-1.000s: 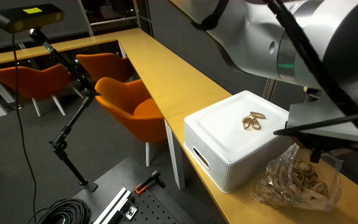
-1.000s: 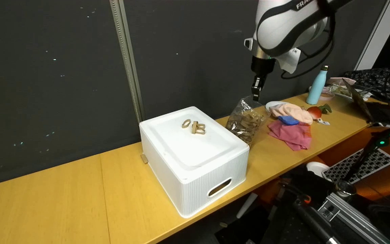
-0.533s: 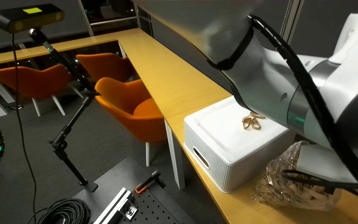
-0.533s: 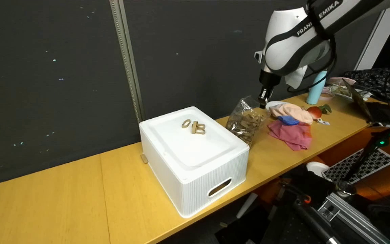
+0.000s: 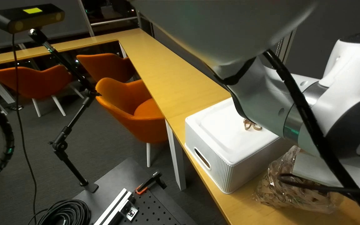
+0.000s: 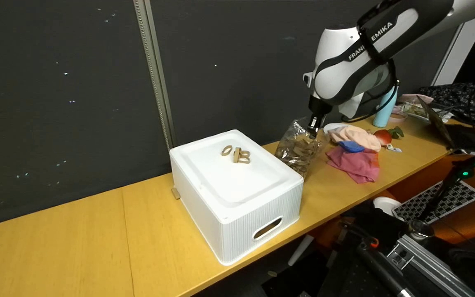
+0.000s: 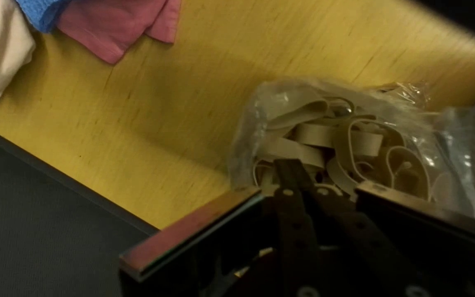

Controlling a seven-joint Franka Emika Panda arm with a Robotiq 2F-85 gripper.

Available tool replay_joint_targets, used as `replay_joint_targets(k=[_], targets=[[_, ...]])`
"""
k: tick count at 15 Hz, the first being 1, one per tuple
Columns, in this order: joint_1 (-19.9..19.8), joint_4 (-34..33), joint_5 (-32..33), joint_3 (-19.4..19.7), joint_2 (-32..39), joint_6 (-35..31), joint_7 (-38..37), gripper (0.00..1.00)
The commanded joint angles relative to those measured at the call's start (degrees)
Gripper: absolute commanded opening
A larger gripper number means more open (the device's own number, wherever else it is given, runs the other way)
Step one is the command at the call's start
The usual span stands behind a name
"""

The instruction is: Put some rubber bands on the basket

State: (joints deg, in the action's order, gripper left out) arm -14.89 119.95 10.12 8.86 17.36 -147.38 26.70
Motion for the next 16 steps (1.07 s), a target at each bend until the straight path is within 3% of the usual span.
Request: replay_joint_targets(k=[1, 11, 13, 16], targets=[[0.1, 0.7, -1.9, -1.9, -2.7, 0.0, 1.0, 0.00], [-3.5, 0.0, -11.5, -5.0, 2.6, -2.0, 8.6, 0.00], [-3.9, -0.2, -12.4, -5.1, 3.0, -1.8, 9.2, 0.28], [-4.4, -0.1, -13.0, -5.5, 3.3, -2.0, 10.4, 0.48]])
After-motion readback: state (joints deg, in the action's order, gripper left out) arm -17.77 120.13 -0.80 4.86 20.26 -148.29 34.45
